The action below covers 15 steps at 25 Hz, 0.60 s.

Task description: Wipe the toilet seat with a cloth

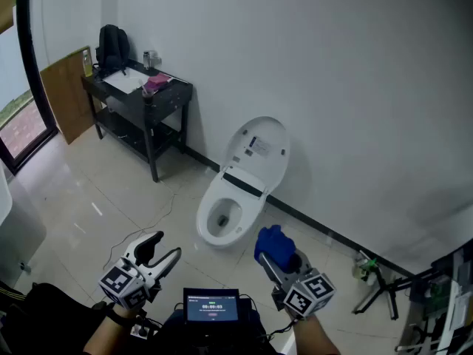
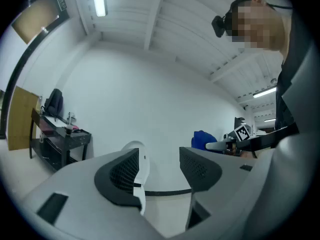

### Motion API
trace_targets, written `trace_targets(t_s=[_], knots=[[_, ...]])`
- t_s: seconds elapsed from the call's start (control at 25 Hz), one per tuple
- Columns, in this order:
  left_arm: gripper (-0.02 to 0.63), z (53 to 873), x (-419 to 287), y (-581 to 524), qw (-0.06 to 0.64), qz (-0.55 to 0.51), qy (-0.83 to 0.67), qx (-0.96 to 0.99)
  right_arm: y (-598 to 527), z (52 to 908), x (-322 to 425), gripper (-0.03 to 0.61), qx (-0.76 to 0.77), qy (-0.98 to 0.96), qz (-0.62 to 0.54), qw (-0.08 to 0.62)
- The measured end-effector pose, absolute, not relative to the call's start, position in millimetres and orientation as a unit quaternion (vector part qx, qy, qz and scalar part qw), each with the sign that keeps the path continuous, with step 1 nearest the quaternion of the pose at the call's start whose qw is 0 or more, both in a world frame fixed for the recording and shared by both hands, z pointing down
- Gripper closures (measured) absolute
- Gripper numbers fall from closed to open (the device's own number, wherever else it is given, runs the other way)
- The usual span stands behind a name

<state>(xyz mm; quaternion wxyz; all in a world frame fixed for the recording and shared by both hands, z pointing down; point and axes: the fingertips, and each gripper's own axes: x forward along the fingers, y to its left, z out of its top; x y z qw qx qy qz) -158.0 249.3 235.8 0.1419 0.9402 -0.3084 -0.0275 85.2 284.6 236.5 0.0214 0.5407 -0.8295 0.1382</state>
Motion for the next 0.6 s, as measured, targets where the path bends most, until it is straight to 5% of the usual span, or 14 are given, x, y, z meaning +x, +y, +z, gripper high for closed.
trace_targets(t_s=[0.6], knots=[[0.354,341,-126,106,0.183,0.046,-0.316,0.930,90,399,116,0.333,0.515,-0.824,0.198,0.128]])
